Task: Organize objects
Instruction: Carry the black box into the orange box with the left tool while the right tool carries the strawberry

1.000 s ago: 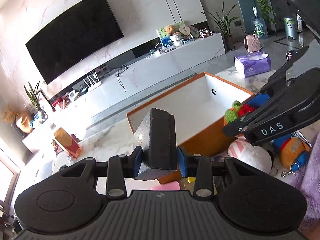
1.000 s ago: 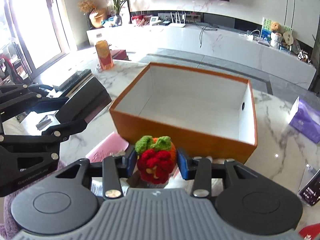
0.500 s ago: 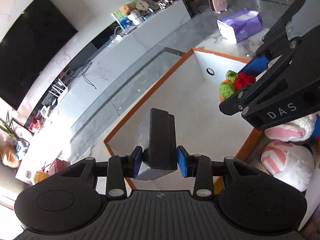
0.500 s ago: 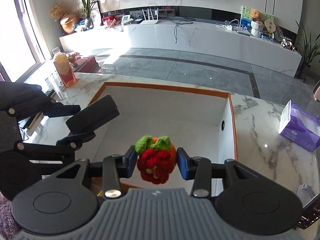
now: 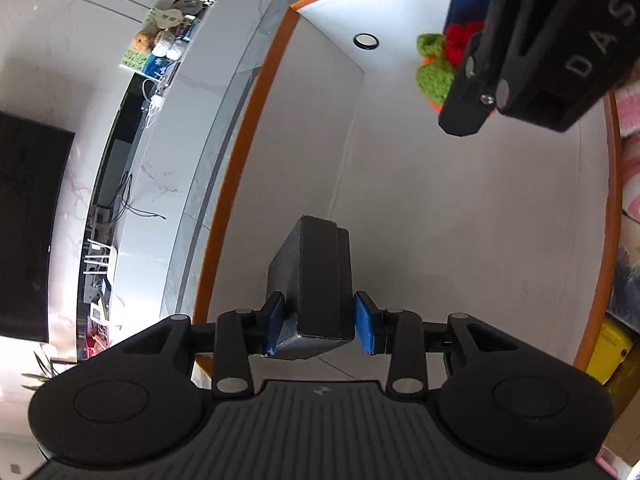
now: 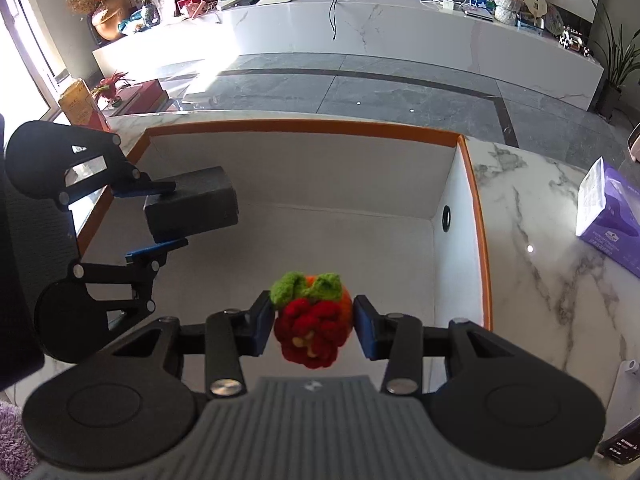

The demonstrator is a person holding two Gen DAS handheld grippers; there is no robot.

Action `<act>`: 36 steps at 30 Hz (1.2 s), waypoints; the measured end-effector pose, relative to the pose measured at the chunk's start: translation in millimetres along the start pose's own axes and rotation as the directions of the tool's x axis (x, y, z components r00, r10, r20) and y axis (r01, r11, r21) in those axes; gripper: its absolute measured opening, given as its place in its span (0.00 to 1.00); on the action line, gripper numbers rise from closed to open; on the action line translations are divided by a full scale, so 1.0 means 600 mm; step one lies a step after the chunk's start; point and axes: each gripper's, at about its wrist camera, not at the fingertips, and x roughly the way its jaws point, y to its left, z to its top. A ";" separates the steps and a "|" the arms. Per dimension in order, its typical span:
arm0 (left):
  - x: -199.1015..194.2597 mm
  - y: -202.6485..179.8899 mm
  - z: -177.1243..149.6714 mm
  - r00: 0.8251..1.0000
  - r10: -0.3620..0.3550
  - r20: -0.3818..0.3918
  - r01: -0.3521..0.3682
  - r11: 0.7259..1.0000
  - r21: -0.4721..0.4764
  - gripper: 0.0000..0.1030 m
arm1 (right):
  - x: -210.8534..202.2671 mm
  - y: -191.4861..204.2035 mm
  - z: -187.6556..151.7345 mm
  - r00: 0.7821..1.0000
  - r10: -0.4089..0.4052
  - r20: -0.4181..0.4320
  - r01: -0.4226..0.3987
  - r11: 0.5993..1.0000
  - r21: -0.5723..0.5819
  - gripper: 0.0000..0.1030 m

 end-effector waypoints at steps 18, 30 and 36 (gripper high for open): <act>0.036 0.013 -0.035 0.987 -0.156 -0.025 0.155 0.988 -0.018 0.68 | 0.020 0.000 0.001 0.999 0.022 -0.050 -0.022 1.000 -0.004 0.44; 0.067 0.035 -0.018 0.991 -0.067 -0.117 0.054 0.993 -0.109 0.67 | 0.023 0.010 0.005 0.997 0.040 -0.068 -0.041 0.999 -0.014 0.44; 0.077 0.047 -0.022 0.986 -0.024 -0.164 -0.007 0.982 -0.189 0.63 | 0.029 0.004 0.004 0.996 0.032 -0.086 -0.033 0.999 -0.011 0.44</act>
